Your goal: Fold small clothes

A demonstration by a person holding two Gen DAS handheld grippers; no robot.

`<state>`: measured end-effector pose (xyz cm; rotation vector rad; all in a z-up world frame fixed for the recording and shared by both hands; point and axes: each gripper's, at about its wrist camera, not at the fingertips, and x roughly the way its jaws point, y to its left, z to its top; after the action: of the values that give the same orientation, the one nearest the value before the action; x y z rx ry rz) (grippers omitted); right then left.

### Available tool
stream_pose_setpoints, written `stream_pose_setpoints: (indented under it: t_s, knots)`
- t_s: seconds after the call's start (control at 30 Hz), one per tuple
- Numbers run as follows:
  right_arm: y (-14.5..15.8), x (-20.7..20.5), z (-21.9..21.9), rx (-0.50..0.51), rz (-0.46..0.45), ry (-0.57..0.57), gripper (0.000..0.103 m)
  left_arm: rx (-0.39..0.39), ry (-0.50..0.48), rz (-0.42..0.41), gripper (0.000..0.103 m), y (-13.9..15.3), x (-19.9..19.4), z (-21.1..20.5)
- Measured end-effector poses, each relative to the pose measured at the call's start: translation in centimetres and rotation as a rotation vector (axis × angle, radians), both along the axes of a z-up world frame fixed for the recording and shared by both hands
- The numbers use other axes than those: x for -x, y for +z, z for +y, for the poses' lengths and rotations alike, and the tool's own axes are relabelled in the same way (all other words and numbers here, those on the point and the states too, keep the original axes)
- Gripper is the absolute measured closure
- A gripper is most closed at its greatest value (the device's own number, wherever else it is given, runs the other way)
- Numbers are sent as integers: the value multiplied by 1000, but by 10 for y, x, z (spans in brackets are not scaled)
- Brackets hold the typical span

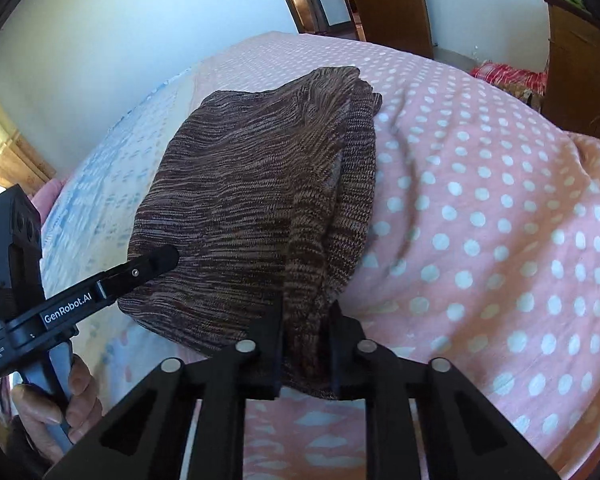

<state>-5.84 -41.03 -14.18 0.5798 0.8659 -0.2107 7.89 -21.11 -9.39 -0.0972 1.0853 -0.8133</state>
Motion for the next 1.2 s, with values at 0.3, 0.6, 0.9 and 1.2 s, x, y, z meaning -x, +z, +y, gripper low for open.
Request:
stream_pose_setpoints:
  t_s: [0.3, 0.6, 0.9, 1.2]
  knots:
    - [17, 43, 0, -74, -8, 26, 89, -60, -4, -25, 84, -1, 20, 17]
    - [4, 72, -12, -4, 16, -27, 83, -251, 23, -262, 58, 5, 46, 24]
    - [35, 134, -17, 99, 23, -37, 79, -350, 41, -415, 51, 23, 88, 41]
    - [99, 197, 9, 389, -55, -23, 57, -306, 55, -493, 23, 53, 134, 57]
